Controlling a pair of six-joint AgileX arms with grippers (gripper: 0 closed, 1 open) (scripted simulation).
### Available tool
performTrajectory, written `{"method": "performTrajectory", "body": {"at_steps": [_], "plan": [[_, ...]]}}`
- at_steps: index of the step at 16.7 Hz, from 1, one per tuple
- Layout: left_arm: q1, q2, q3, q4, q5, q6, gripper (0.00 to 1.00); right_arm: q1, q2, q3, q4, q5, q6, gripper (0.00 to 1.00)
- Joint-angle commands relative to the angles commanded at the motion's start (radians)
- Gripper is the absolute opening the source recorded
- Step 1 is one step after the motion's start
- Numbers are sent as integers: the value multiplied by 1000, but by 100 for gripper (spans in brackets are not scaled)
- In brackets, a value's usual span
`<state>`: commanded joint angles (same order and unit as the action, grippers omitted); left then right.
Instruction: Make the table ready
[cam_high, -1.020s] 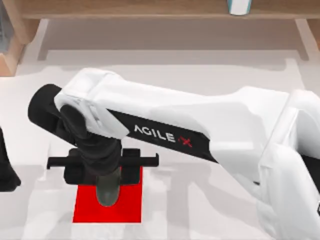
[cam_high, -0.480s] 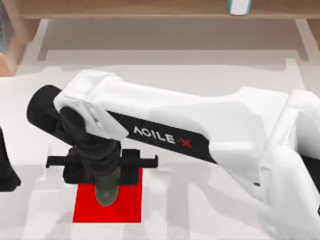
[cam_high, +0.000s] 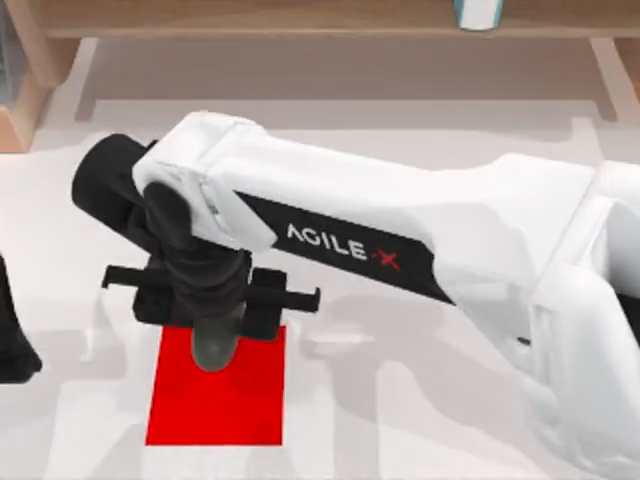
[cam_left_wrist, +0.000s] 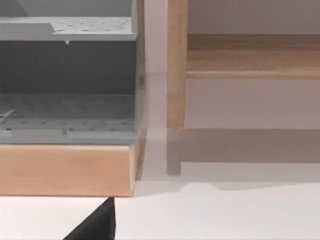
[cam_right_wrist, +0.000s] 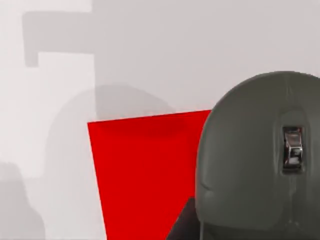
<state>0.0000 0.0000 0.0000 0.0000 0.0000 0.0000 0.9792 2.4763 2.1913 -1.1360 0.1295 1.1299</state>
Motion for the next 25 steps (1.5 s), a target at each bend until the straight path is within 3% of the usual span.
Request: {"method": "performTrajectory", "body": {"at_steps": [10,18,24,25], "plan": [[0,0,0,0,0,0,100,-36,-35,-29,19,49,33,0],[0,0,0,0,0,0,100,49,-1,-25,-37,-32,-50,0],[0,0,0,0,0,0,100,57,14,-35,-41,-37,-59,0],[0,0,0,0,0,0,100,57,14,-35,-41,-37,-59,8]]}}
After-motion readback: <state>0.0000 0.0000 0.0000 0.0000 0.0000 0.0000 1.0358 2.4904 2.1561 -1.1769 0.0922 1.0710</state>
